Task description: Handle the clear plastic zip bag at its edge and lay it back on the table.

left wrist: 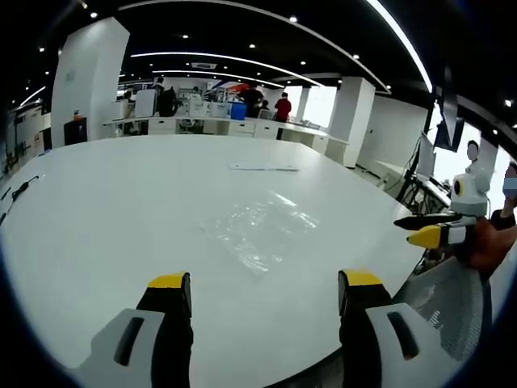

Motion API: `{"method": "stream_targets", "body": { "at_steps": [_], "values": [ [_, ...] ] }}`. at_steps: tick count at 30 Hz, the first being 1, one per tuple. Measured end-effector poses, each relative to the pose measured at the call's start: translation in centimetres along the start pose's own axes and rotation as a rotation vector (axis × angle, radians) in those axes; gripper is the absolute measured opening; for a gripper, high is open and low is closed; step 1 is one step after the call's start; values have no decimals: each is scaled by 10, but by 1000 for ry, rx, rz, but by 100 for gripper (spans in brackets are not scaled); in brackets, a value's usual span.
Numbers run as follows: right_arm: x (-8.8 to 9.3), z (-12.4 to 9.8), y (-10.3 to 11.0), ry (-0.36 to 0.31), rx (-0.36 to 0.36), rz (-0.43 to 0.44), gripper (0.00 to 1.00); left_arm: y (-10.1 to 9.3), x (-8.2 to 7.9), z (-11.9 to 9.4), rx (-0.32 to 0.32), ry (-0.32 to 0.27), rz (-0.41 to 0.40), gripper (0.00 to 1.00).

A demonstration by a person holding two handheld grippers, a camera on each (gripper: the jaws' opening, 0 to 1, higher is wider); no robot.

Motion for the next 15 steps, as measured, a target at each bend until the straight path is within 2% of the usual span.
{"method": "stream_targets", "body": {
  "at_steps": [15],
  "values": [
    [0,-1,6,6,-2,1,74,-1,0,-1,3,2,-1,74]
  ]
}}
Point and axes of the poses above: the point that each gripper's makers call its tool centre point, and the gripper's own axes: z roughly forward along the fingers, y roughly to its left, x roughly out of its underside, the point moved 2 cm from there along -z, roughly backward along the fingers, and after that the axes turned 1 degree about y, right-handed, at the moved point
